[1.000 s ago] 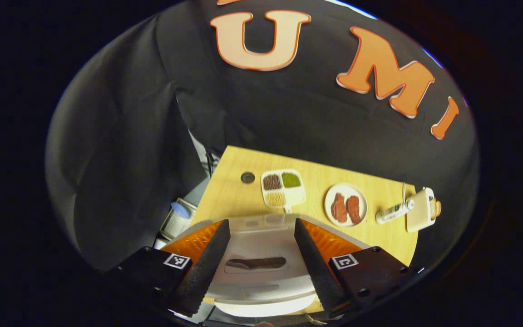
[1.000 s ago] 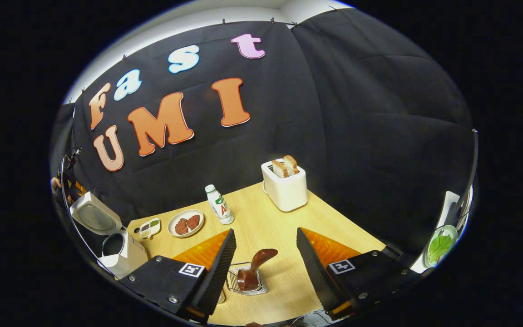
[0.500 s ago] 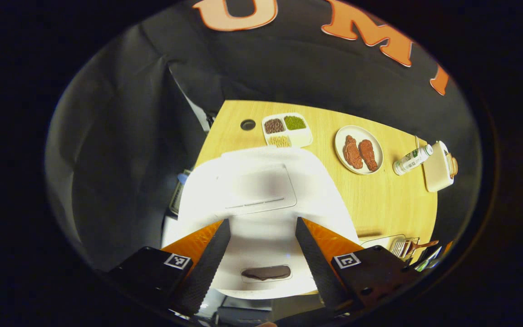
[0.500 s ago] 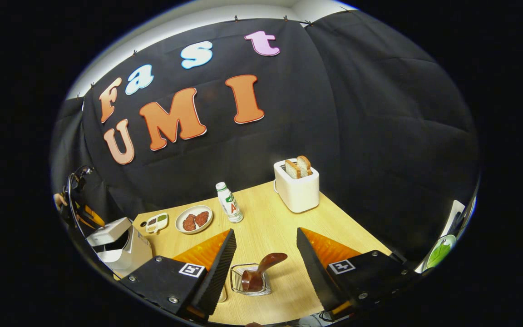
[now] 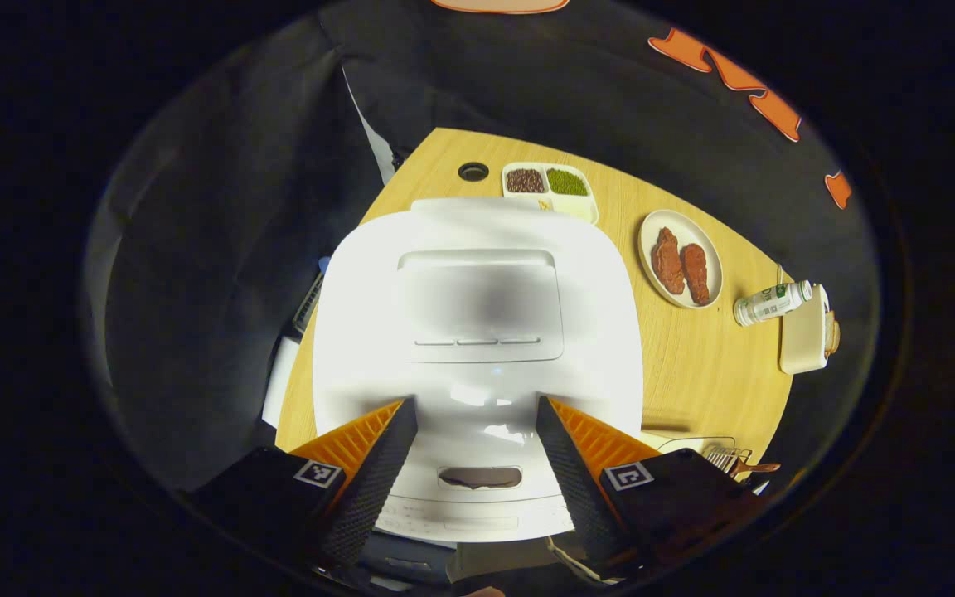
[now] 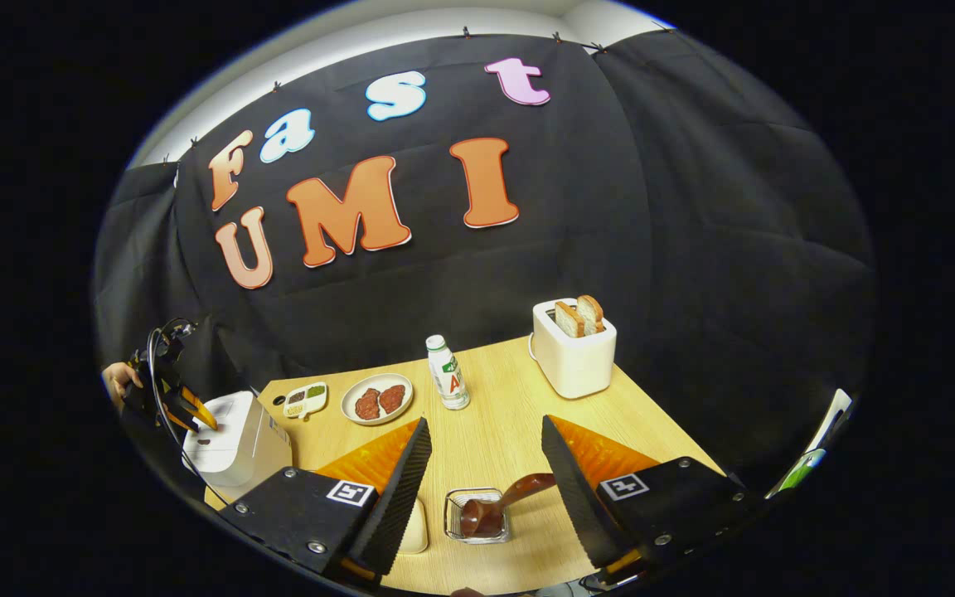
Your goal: Close the left gripper, press the button to open the rice cooker; take a wooden spoon from the chopstick holder with the right hand, scoop a spoonful of rice and pour it into the rice cooker, then put the wooden spoon back into the chopstick holder.
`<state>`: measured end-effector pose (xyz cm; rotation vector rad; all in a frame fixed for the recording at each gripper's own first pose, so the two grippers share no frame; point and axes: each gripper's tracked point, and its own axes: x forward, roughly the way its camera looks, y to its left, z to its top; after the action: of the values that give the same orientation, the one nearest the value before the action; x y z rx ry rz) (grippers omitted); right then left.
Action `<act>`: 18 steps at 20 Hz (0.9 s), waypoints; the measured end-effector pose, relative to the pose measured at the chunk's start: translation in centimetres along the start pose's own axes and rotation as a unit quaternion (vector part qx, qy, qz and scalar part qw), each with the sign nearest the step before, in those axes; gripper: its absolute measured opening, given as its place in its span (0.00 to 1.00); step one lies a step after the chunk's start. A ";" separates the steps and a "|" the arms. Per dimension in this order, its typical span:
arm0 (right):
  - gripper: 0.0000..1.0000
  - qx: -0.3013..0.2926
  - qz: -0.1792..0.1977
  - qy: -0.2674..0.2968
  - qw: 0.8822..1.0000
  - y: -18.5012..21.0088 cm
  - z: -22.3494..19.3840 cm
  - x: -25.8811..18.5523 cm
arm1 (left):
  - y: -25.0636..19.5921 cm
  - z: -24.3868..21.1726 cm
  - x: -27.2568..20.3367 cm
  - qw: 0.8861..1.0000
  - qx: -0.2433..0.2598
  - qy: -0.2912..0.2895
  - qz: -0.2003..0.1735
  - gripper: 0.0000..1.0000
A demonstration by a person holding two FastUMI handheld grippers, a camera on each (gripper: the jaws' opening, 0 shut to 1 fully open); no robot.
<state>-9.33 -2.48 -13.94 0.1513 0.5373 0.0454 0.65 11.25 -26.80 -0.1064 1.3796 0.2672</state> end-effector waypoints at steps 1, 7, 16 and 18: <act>0.84 -0.005 0.005 -0.010 1.000 0.1 0.6 0.1 | -0.1 -0.1 -0.3 1.000 -0.002 -0.018 -0.008 1.00; 0.84 -0.037 0.039 -0.094 0.994 3.7 6.4 0.2 | -2.3 4.9 -10.8 0.962 0.052 -0.268 -0.029 0.99; 0.84 -0.055 0.084 -0.179 0.979 10.6 8.3 -0.4 | -5.7 4.0 -27.2 0.802 0.073 -0.591 -0.040 0.99; 0.84 -0.041 0.093 -0.176 0.979 11.5 7.0 -0.1 | -4.9 1.6 -27.6 0.780 0.074 -0.620 -0.031 1.00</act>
<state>-5.88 7.97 -6.17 0.1244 0.1667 0.2183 -1.20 3.42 0.13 0.1491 0.0602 0.1122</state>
